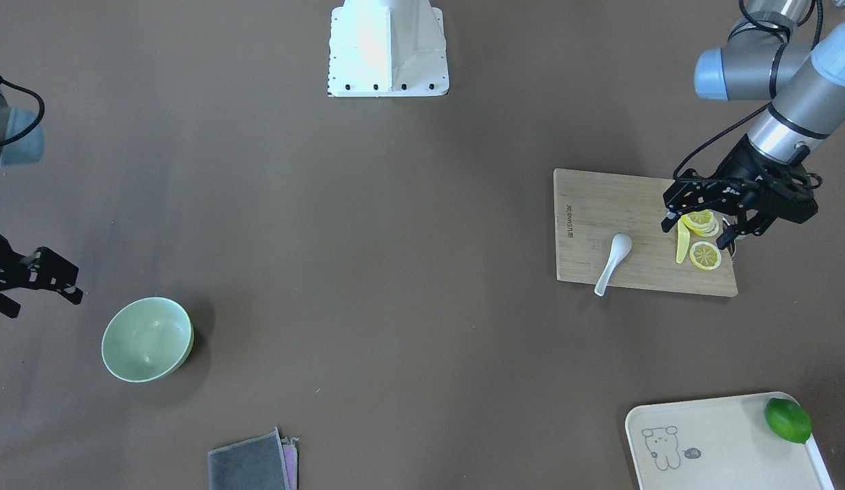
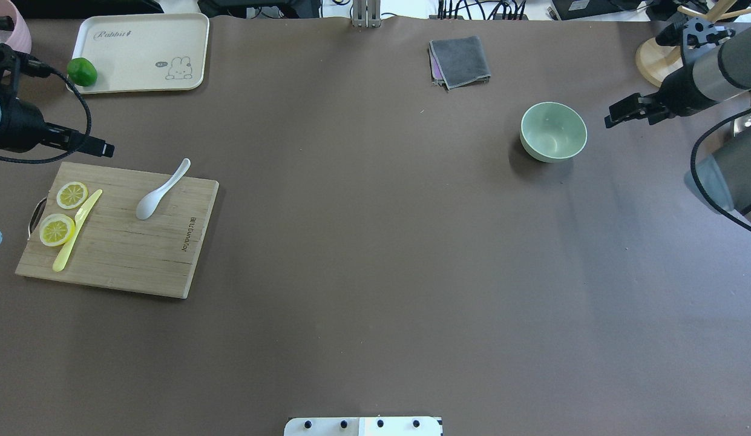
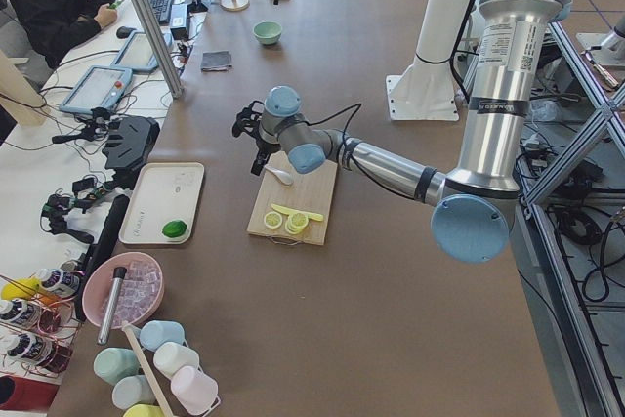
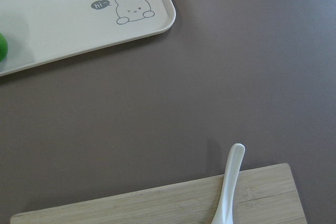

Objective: Place spoon in bowl
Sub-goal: 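Move the left gripper above the white spoon while the right approaches the bowl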

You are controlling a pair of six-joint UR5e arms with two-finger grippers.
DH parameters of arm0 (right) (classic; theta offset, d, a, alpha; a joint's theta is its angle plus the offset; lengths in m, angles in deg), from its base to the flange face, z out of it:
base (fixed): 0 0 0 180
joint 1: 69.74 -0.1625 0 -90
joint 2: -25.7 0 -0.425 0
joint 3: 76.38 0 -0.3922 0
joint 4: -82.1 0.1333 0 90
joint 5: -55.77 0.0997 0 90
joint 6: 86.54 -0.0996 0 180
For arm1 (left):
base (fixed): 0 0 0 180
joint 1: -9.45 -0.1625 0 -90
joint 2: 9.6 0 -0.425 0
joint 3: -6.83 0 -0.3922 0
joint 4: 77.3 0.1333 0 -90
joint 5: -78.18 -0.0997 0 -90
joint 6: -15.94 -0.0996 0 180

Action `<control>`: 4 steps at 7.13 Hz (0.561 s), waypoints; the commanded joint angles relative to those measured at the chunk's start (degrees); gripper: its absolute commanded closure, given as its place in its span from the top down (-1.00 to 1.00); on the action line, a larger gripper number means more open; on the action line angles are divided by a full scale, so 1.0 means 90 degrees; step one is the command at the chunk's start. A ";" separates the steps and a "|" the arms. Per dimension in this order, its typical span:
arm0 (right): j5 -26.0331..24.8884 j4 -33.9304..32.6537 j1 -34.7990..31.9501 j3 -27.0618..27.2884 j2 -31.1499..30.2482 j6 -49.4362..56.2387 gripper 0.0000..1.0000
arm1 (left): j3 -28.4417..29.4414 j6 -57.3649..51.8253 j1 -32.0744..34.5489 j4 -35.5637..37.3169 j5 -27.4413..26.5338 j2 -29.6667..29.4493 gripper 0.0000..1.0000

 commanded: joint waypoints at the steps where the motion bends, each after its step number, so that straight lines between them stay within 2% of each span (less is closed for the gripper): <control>1: -0.0548 0.0015 0.0437 -0.0500 0.0423 -0.0289 0.99 | 0.0125 0.0026 0.0000 -0.0059 -0.0008 -0.0085 0.96; 4: -0.0558 0.0315 0.0624 -0.1311 0.0679 -0.0289 0.93 | 0.0165 0.0026 0.0000 -0.0059 -0.0008 -0.0124 0.96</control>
